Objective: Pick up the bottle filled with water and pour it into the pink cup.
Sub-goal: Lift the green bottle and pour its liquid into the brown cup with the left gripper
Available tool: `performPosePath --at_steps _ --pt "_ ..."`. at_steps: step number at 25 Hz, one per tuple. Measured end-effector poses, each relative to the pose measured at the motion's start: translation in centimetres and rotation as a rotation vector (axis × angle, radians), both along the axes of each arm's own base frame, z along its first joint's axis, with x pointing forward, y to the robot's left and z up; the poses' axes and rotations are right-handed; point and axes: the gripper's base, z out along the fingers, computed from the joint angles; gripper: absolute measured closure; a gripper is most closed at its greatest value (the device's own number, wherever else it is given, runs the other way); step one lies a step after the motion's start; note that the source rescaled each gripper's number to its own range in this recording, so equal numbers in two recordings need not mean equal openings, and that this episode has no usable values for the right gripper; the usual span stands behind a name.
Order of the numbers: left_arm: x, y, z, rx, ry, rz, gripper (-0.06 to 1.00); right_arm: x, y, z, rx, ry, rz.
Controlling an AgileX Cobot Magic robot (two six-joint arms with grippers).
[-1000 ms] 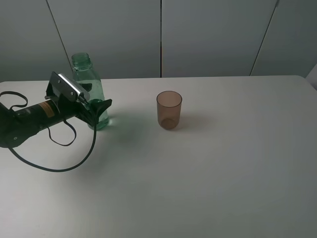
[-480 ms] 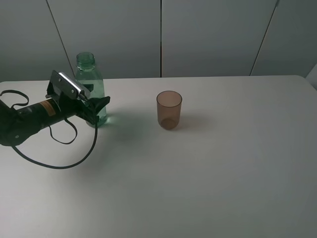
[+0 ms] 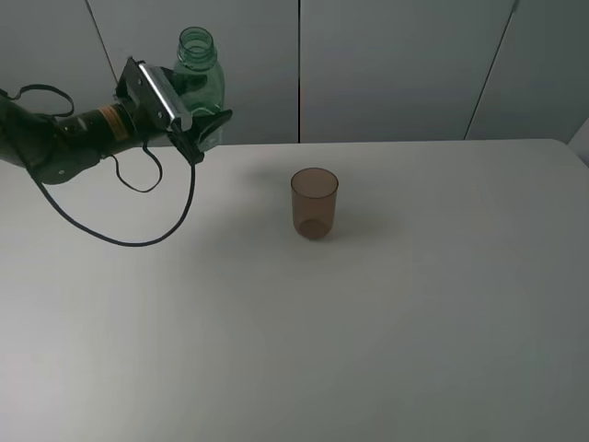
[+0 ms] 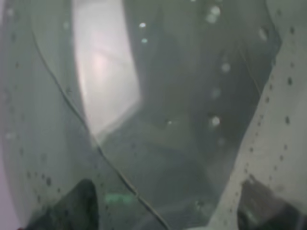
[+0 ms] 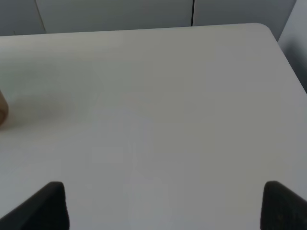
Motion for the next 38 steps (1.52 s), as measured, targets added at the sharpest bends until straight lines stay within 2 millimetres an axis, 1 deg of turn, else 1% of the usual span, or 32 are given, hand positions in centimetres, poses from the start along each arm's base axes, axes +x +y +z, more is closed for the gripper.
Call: performPosePath --at_steps 3,7,11,12,15,18,23,26,29,33,38 --pt "1.3 -0.7 1.6 0.104 -0.101 -0.050 0.91 0.0 0.0 0.0 0.000 0.000 0.000" --pt "2.8 -2.0 2.6 0.163 -0.203 -0.109 0.91 0.0 0.0 0.0 0.000 -0.002 0.000" --pt "4.3 -4.4 1.6 0.202 -0.270 -0.194 0.91 0.0 0.0 0.0 0.000 -0.002 0.000" --pt "4.5 -5.0 0.9 0.204 -0.276 -0.218 0.91 0.0 0.0 0.0 0.000 -0.002 0.000" --pt "5.2 -6.5 0.0 0.202 -0.314 -0.267 0.91 0.0 0.0 0.0 0.000 -0.002 0.000" --pt "6.0 -7.7 -0.7 0.222 -0.367 -0.309 0.91 0.0 0.0 0.0 0.000 -0.002 0.000" --pt "6.6 -9.6 -3.1 0.252 -0.430 -0.354 0.91 0.0 0.0 0.0 0.000 -0.002 0.000" --pt "6.7 -10.4 -4.4 0.275 -0.471 -0.371 0.91 0.0 0.0 0.0 0.000 -0.002 0.000" --pt "6.8 -10.8 -5.2 0.294 -0.503 -0.379 0.91 0.0 0.0 0.0 0.000 -0.002 0.000" --pt "7.0 -10.8 -5.6 0.336 -0.575 -0.375 0.91 0.0 0.0 0.0 0.000 -0.002 0.000" --pt "7.0 -10.9 -5.5 0.390 -0.659 -0.374 0.91 0.0 0.0 0.0 0.000 -0.002 0.000"
